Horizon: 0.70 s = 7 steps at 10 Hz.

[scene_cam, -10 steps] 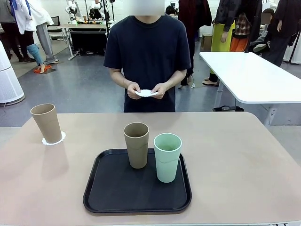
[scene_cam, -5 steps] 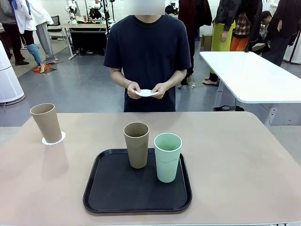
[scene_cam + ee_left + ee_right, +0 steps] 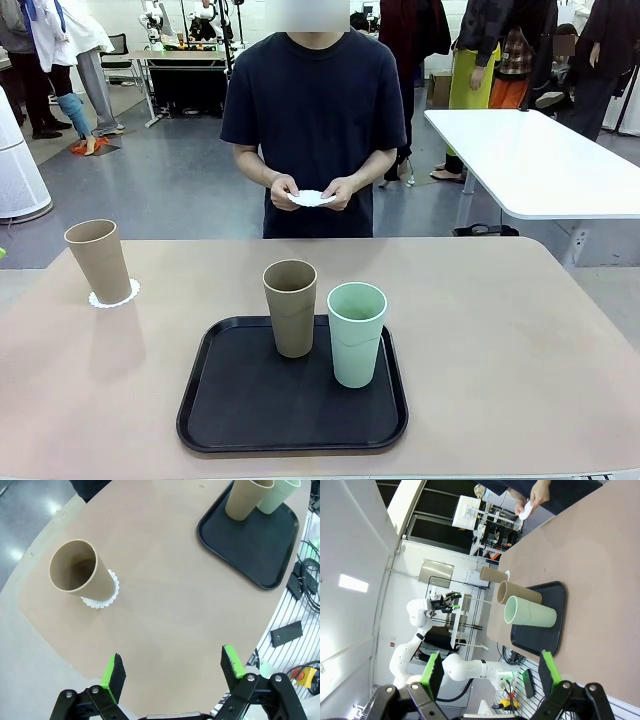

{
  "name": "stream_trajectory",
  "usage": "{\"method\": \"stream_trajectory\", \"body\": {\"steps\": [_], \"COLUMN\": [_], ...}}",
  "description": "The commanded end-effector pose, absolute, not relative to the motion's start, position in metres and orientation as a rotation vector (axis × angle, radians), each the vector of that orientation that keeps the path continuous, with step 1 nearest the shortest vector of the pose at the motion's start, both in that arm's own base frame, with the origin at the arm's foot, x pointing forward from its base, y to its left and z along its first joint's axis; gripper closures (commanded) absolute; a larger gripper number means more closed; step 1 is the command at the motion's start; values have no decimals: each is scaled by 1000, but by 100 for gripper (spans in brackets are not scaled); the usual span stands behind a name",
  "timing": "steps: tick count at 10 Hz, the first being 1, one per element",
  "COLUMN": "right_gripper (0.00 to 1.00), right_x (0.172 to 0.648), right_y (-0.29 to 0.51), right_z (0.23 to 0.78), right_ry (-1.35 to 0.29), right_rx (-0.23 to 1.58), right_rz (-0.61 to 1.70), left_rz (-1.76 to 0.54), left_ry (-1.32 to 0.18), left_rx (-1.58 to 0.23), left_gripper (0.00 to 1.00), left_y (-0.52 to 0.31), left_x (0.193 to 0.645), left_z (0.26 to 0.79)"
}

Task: Place coasters on the table and set cups on them.
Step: Take one Reusable plastic cup from the Flat Tray and place it on a coaster set by the human.

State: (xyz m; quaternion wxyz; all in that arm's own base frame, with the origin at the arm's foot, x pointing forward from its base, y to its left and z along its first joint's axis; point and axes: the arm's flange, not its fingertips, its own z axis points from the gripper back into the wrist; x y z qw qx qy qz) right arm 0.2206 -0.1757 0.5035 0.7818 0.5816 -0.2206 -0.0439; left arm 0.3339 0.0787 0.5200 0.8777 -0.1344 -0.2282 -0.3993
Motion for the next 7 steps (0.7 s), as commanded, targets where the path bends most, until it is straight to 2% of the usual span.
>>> {"method": "stream_trajectory", "body": {"steps": [1,3,4,5,6,7], "right_gripper": [0,0,0,0,0,0], "right_x": [222,222,222,222,222,222], "right_y": [-174,-174,-174,-174,-174,-174], "right_z": [503,503,503,503,503,503], "right_ry": [-486,-486,-486,-486,-486,-486], "right_rx": [1263,1263,1263,1263,1263,1263], "right_rz": [-106,-106,-106,-106,-106,-106], "left_rz": [-825,-831,-975,-1008,-793,-690], "left_ry": [-472,-475,-468,-470,-493,-495], "left_rx": [-253,-277,-416,-810,-1142,-1384], "left_gripper": [0,0,0,0,0,0], "left_y": [89,81,86,89,105,126], "left_x": [333,334,335,334,335,347], "left_z": [517,520,526,539,545,552]}}
